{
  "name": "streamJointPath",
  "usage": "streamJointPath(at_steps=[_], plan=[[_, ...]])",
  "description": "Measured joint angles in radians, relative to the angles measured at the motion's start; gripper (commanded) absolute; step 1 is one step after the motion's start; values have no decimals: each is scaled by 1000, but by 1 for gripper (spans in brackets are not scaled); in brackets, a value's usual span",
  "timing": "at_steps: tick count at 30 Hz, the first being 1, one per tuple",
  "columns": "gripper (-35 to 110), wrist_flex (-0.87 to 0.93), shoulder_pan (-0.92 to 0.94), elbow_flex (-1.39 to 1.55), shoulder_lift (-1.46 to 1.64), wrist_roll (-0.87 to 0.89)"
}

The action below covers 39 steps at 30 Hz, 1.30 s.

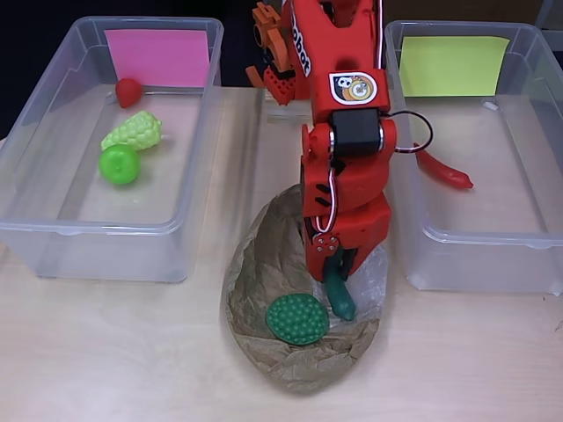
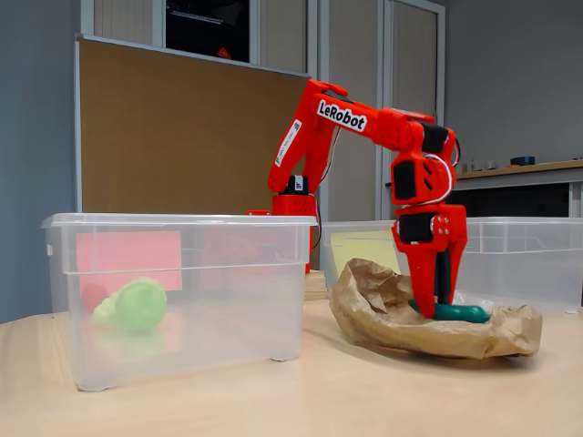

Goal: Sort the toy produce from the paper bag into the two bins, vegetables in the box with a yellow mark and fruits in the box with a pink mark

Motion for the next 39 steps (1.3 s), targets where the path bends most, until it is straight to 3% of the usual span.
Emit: streamJointPath(at_steps=[3,12,20,30,39], plan=[[3,87,8,-67,20,-43],[4,594,-3,-360,112,-74],[5,696,-140,-215,385,71],[5,676,-499,86,672,548],[4,414,-917,474,862,1157]])
